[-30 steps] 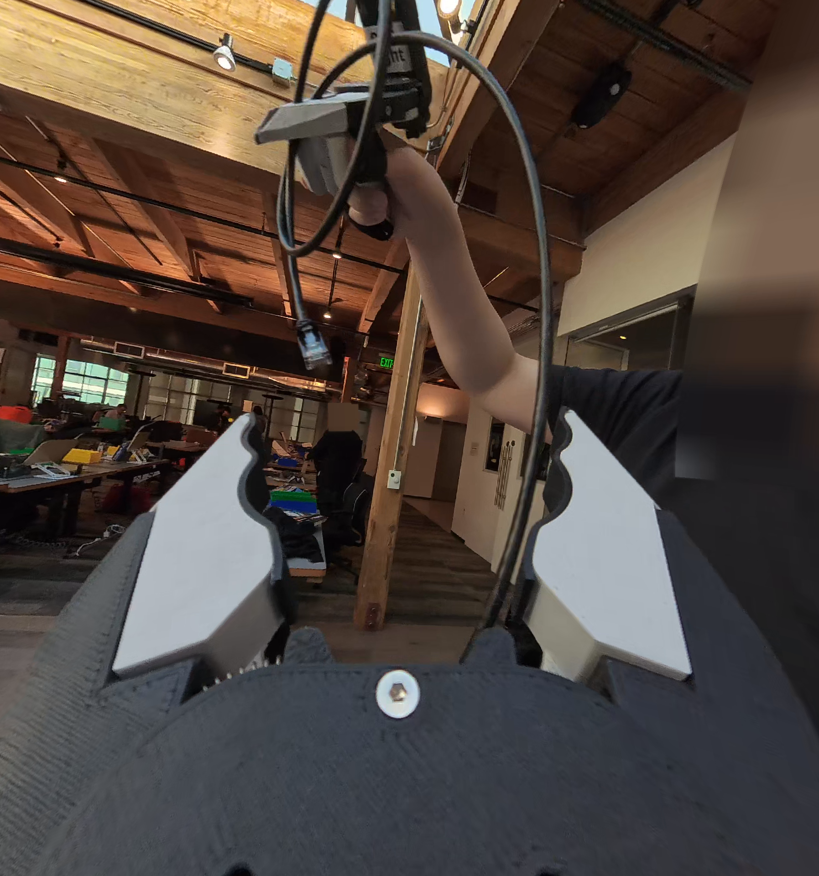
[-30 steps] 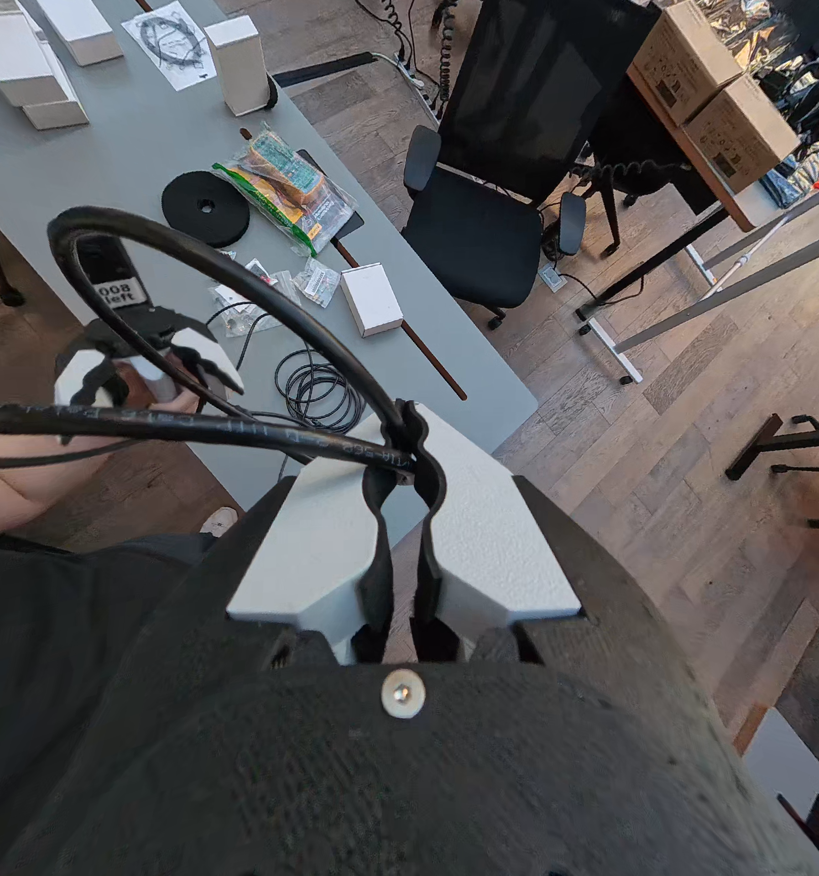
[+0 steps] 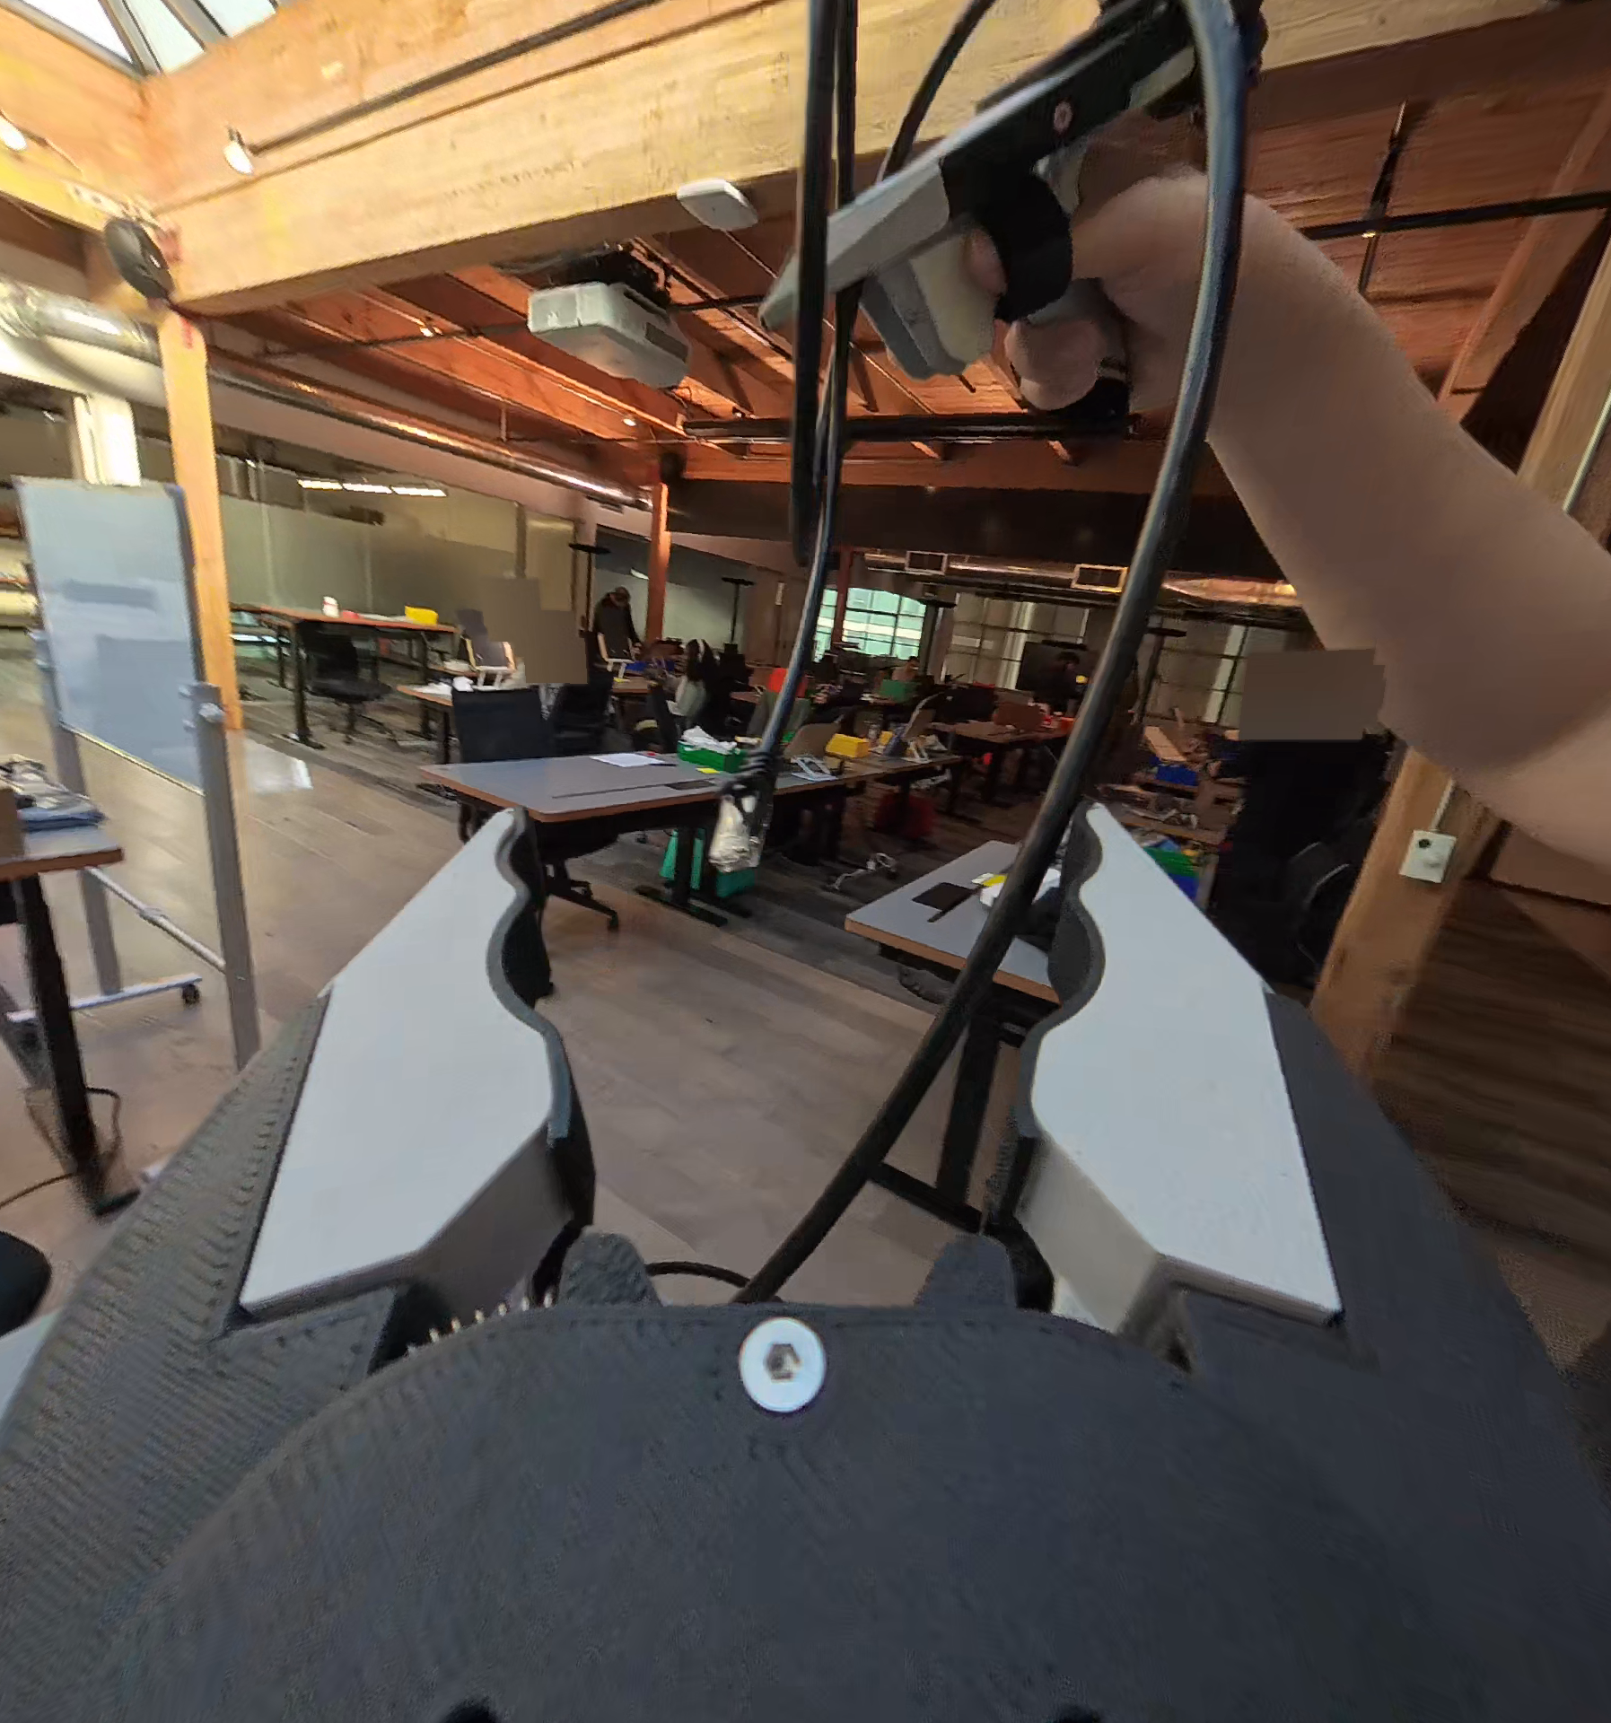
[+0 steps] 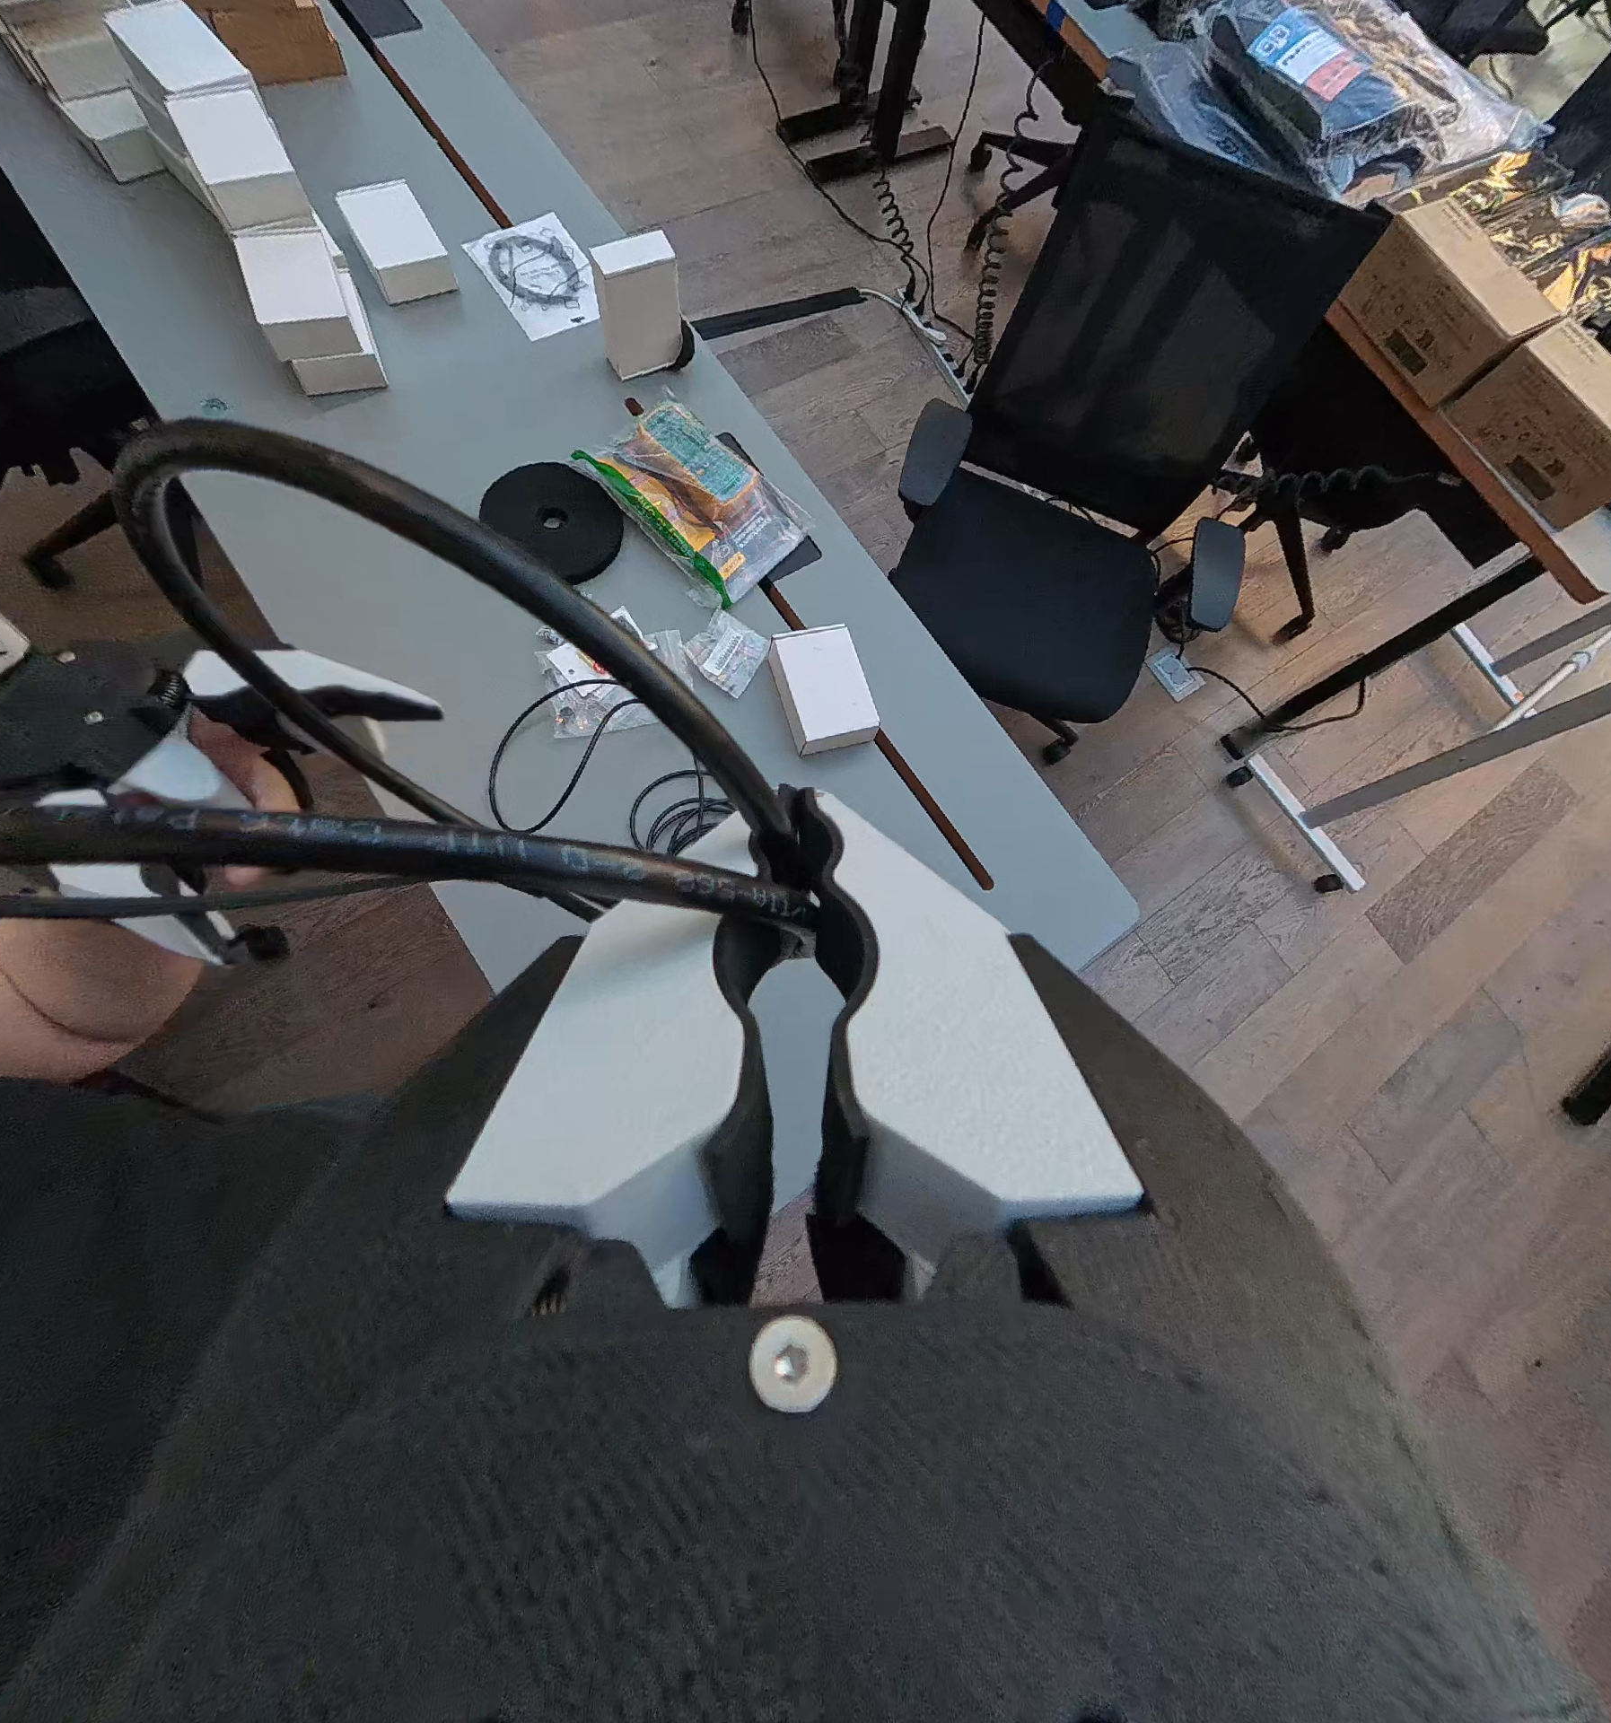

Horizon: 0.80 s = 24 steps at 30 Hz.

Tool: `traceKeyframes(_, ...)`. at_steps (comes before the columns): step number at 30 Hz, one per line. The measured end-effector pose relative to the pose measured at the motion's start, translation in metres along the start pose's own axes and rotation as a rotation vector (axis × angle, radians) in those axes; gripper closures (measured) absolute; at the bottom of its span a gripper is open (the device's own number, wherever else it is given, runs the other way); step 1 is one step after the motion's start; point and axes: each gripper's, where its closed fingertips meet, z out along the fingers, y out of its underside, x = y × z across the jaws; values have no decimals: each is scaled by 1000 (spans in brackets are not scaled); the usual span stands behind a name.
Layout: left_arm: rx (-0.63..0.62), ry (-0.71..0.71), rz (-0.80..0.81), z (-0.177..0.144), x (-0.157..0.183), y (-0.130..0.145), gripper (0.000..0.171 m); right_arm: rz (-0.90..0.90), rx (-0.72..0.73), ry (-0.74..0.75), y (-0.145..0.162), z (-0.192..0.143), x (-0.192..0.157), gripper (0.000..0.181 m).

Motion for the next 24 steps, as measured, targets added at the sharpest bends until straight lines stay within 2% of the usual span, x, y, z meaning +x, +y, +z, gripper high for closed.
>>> traceKeyframes(2, 63, -4, 13, -19, -9, -18, 62, -22, 14, 5, -2, 0, 0, 181)
traceKeyframes(3, 90, 37, 4, -28, -8, -24, 68, -21, 14, 2, -3, 1, -1, 181)
traceKeyframes(6, 72, 172, -85, -40, 2, -18, 78, -21, 10, -3, -5, 4, -2, 181)
traceKeyframes(10, 14, 175, -152, -28, 6, 9, 110, -28, 2, 8, -8, 9, -1, 181)
traceKeyframes(11, -4, 161, -148, -24, 9, 16, 126, -27, 4, 6, -10, 10, -1, 181)
traceKeyframes(12, -22, 126, -131, -20, 8, 23, 139, -26, 6, 3, -11, 11, -2, 181)
traceKeyframes(14, -41, 73, -55, -13, 10, 33, 154, -24, 6, -5, -12, 14, -4, 181)
traceKeyframes(16, -29, 70, -47, -7, 16, 38, 154, -14, 3, -15, -12, 16, -6, 181)
traceKeyframes(19, -15, 164, -169, 3, 31, 46, 148, -7, 3, -28, -13, 19, -8, 181)
traceKeyframes(22, 28, 175, -237, 11, 23, 49, 142, -17, 17, -117, -15, 19, -23, 181)
traceKeyframes(24, 56, 195, -198, 10, 15, 46, 130, -42, 21, -191, -14, 18, -35, 181)
